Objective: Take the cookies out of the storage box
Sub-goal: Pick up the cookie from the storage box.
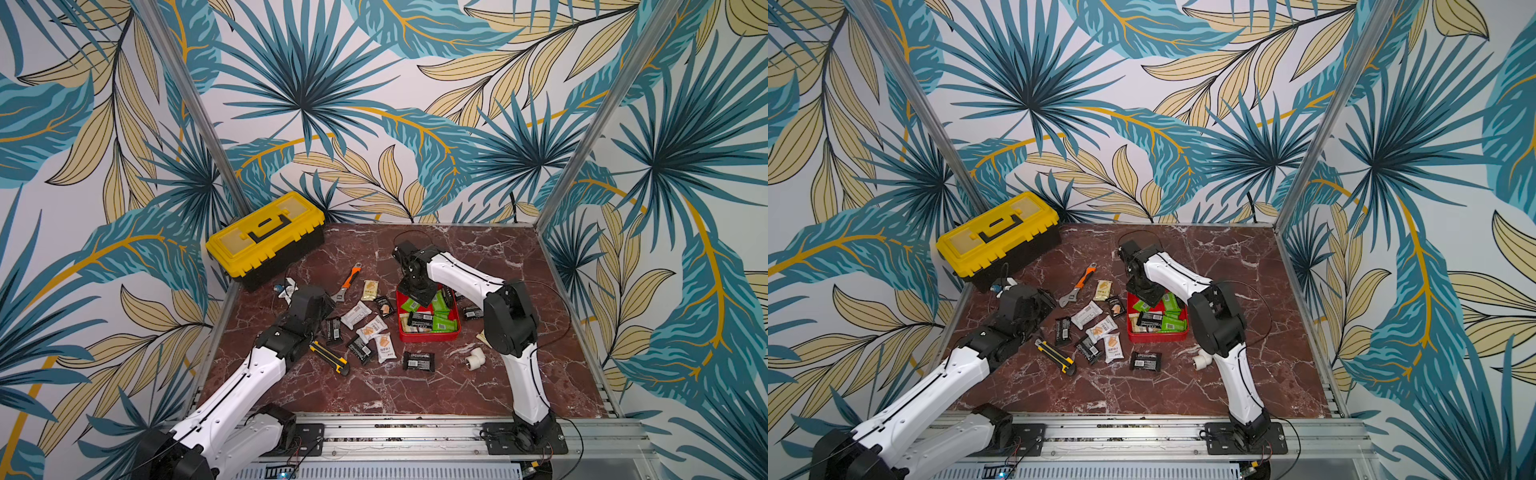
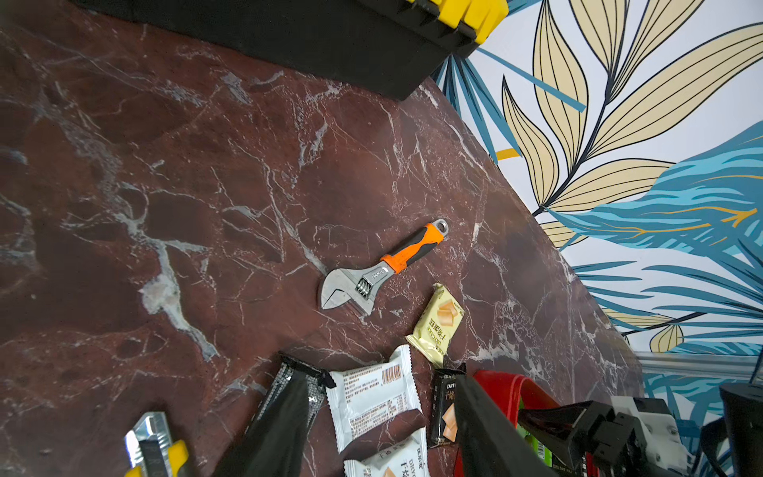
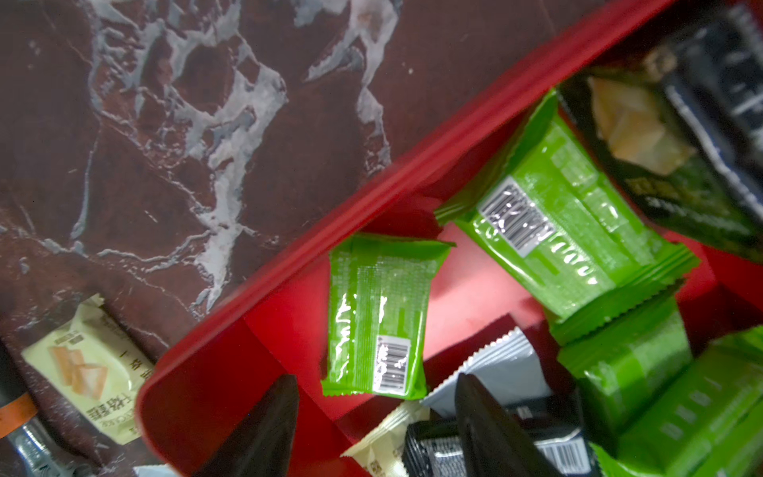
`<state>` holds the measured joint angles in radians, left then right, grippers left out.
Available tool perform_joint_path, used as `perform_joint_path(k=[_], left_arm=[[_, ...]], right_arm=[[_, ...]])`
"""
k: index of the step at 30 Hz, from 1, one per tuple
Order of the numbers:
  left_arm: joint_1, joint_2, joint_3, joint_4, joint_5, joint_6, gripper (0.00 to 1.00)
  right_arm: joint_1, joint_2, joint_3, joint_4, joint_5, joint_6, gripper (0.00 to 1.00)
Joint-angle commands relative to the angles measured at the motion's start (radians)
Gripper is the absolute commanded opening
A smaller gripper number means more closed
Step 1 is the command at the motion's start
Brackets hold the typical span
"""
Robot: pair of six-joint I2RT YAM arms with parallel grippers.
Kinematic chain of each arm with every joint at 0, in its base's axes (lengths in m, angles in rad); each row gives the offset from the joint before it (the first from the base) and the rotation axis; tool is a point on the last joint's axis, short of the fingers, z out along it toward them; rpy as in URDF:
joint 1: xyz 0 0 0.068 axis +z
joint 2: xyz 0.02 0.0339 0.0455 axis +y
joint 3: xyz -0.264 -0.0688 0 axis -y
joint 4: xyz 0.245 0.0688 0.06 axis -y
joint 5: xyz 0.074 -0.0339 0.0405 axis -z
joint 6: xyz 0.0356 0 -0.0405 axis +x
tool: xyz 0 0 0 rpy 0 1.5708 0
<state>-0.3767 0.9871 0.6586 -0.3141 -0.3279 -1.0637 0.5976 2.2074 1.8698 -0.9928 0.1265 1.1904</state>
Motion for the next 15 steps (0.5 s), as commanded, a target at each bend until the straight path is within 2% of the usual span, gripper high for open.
perform_joint_path(k=[1,15], left_arm=[[0.01,-0.011,-0.021,-0.011,-0.023,0.011,0.61],[0.012,-0.011,-0.024,-0.015,-0.031,-0.001,0.61]], right_arm=[[0.004,0.033,0.028,-0.047,0.022,0.014,0.65],[0.001,0.104,0.083,-0.047,0.041,-0.005,0.63]])
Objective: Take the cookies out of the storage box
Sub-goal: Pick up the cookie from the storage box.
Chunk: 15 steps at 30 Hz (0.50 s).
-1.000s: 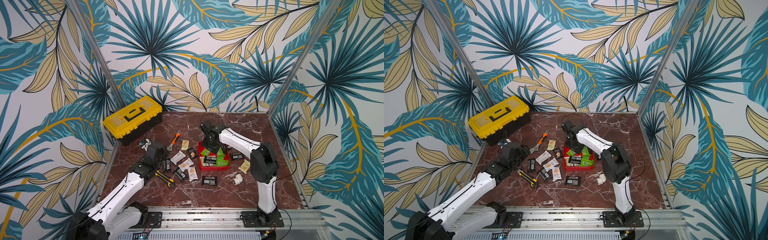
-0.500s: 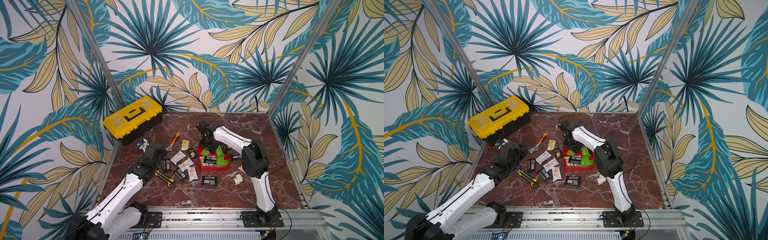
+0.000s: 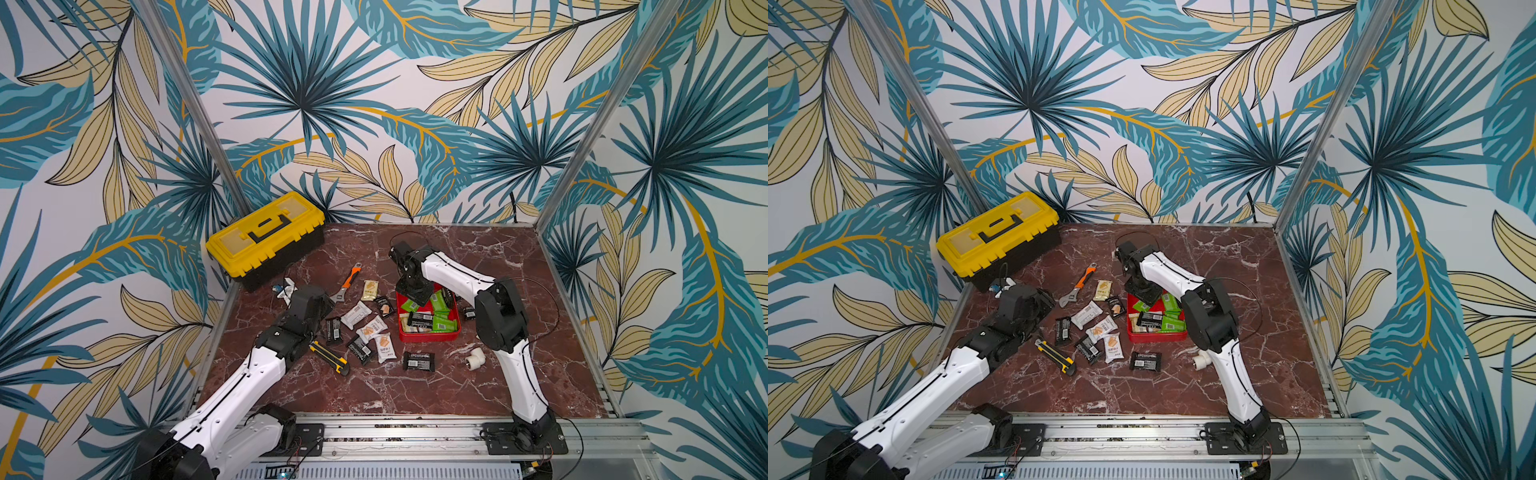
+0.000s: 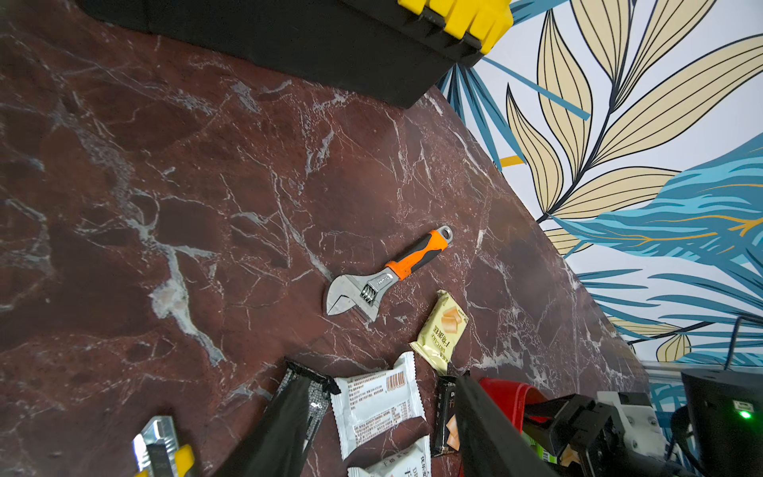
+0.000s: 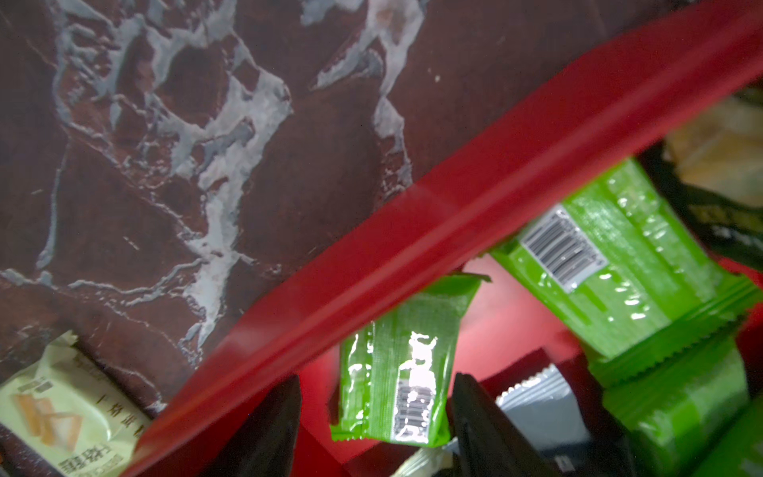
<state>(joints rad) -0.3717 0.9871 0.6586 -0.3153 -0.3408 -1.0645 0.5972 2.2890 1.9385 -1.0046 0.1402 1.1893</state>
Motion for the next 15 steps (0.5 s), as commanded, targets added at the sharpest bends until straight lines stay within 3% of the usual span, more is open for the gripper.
perform_joint_path(k=[1,15], left_arm=[[0.008,-0.011,-0.025,-0.012,-0.018,-0.002,0.61],[0.008,-0.009,-0.024,-0.01,-0.018,-0.006,0.61]], right_arm=[[0.002,0.026,0.015,-0.037,0.029,-0.006,0.63],[-0.002,0.058,0.018,-0.035,0.041,-0.008,0.56]])
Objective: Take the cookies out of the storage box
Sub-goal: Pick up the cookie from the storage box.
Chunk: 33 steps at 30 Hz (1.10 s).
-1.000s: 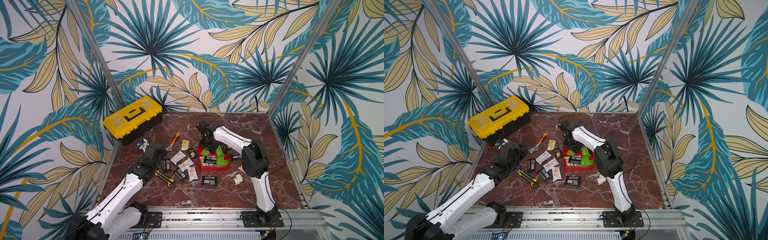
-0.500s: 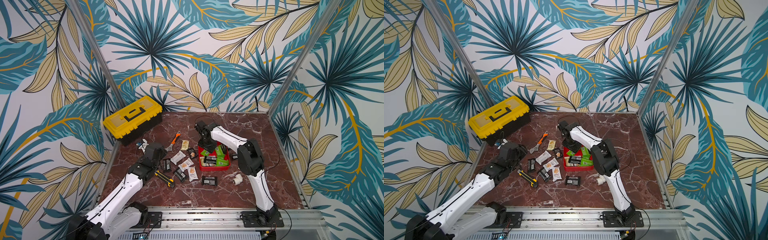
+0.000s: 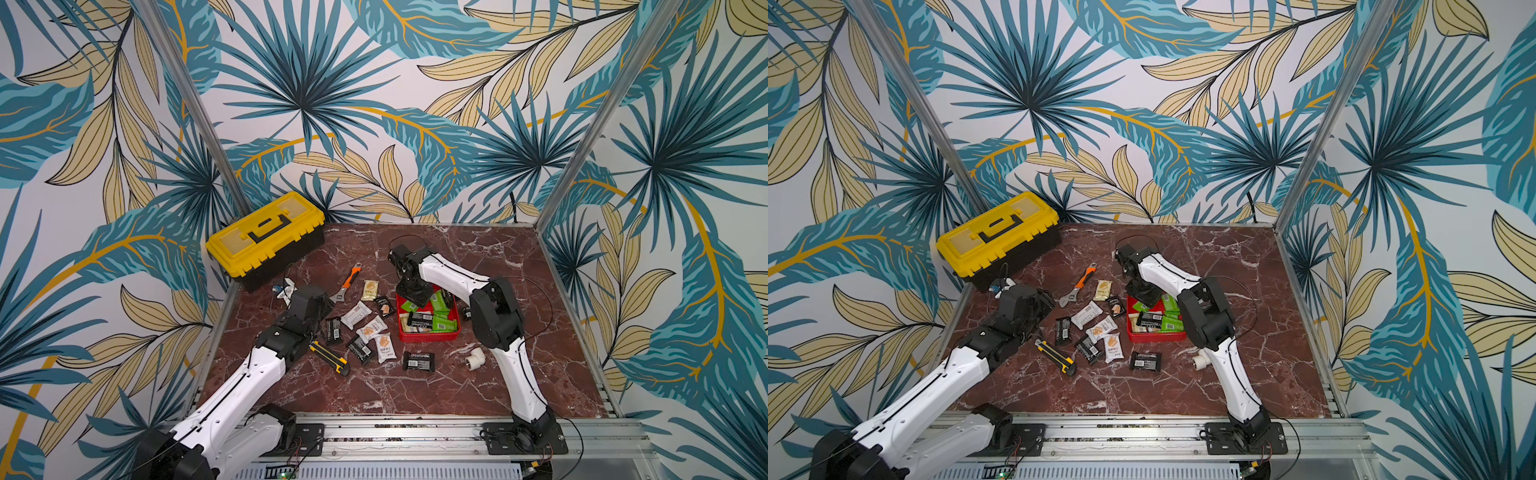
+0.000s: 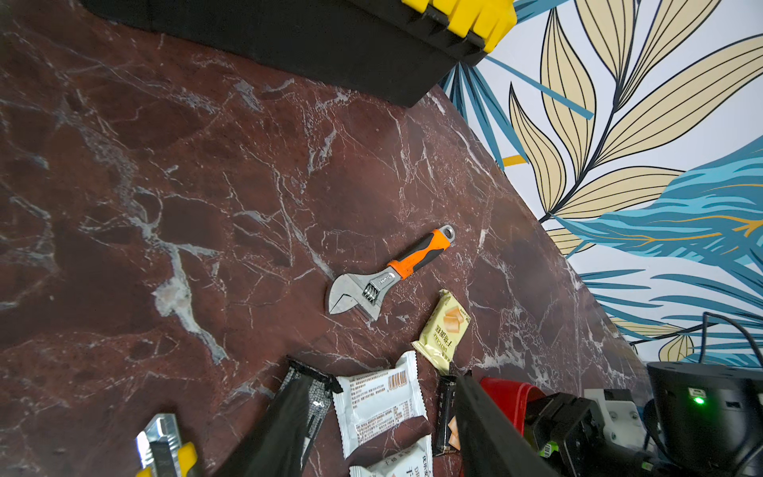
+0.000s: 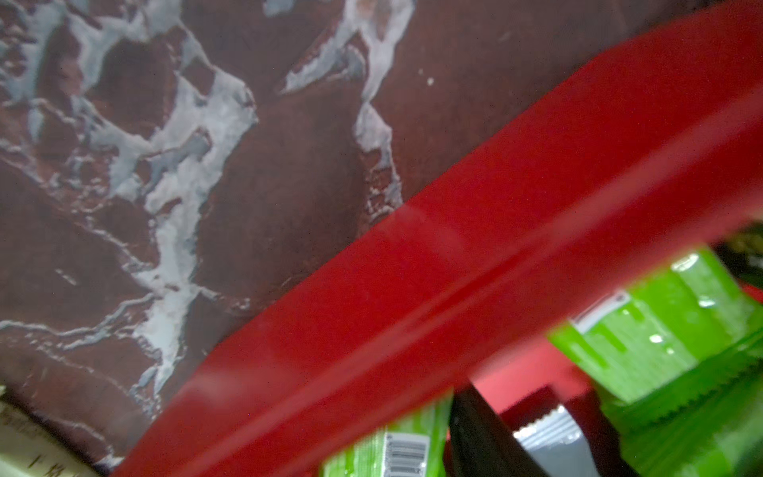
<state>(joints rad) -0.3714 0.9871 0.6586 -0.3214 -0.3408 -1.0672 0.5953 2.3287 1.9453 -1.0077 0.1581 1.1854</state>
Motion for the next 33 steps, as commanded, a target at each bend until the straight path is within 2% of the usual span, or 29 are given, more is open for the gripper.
perform_joint_path(k=[1,12,22,33], left_arm=[[0.008,-0.009,-0.024,-0.004,-0.018,-0.004,0.61],[0.007,-0.005,-0.024,0.006,-0.018,0.003,0.61],[0.009,-0.002,-0.024,0.013,-0.013,0.009,0.61],[0.009,0.002,-0.027,0.023,-0.006,0.009,0.61]], right_arm=[[0.001,0.02,0.011,-0.032,0.022,-0.004,0.55],[0.001,0.018,0.009,-0.03,0.033,-0.006,0.41],[0.001,-0.047,-0.024,-0.025,0.026,-0.01,0.37],[0.003,-0.218,-0.172,0.013,0.004,-0.027,0.36]])
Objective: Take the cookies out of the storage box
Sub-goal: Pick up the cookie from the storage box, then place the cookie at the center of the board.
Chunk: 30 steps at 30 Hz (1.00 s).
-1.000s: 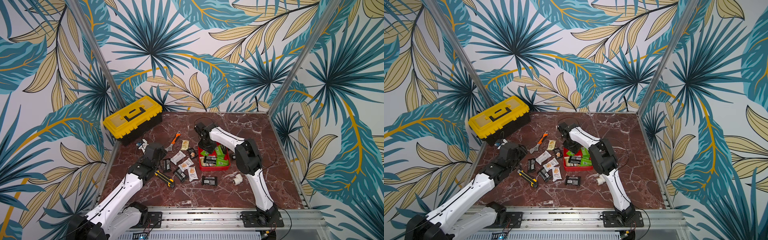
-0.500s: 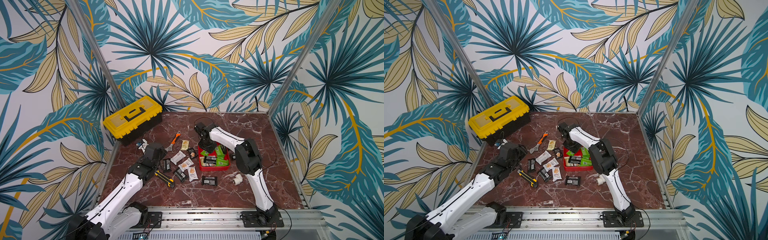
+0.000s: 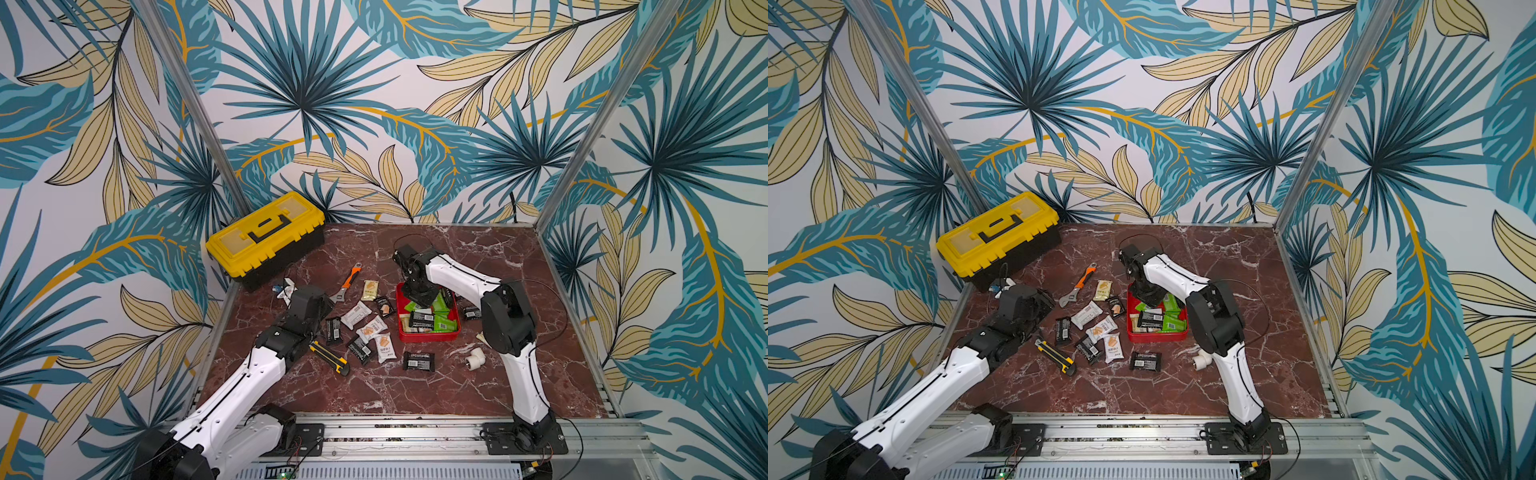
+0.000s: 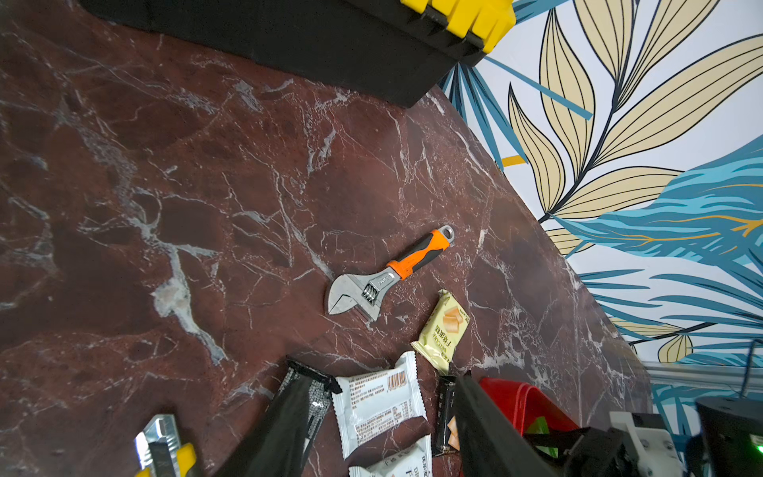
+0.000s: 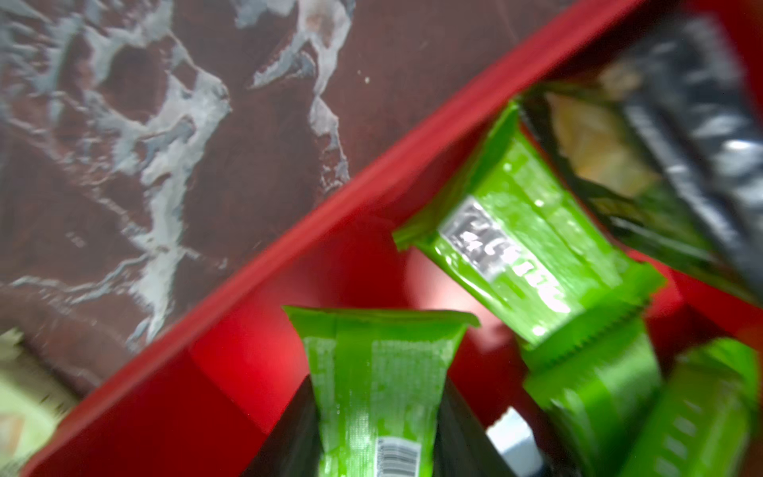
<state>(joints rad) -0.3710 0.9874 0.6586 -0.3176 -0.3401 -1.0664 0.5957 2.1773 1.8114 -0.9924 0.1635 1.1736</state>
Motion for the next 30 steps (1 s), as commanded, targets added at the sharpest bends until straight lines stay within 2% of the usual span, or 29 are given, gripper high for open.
perform_joint_path(k=[1,12,17,25,30], left_arm=[[0.008,0.005,-0.026,0.023,-0.004,0.013,0.61],[0.009,0.076,0.017,0.095,0.058,0.104,0.61],[0.01,0.139,0.024,0.209,0.177,0.168,0.61],[0.01,0.256,0.089,0.251,0.372,0.262,0.61],[0.004,0.322,0.148,0.232,0.477,0.349,0.6]], right_arm=[[0.003,-0.08,-0.046,-0.002,0.0,-0.022,0.36],[0.0,-0.2,-0.087,-0.001,0.089,-0.15,0.36],[-0.023,-0.275,-0.138,-0.003,0.09,-0.246,0.36],[-0.154,-0.422,-0.335,-0.008,0.098,-0.344,0.36],[-0.267,-0.435,-0.395,-0.002,0.116,-0.392,0.36]])
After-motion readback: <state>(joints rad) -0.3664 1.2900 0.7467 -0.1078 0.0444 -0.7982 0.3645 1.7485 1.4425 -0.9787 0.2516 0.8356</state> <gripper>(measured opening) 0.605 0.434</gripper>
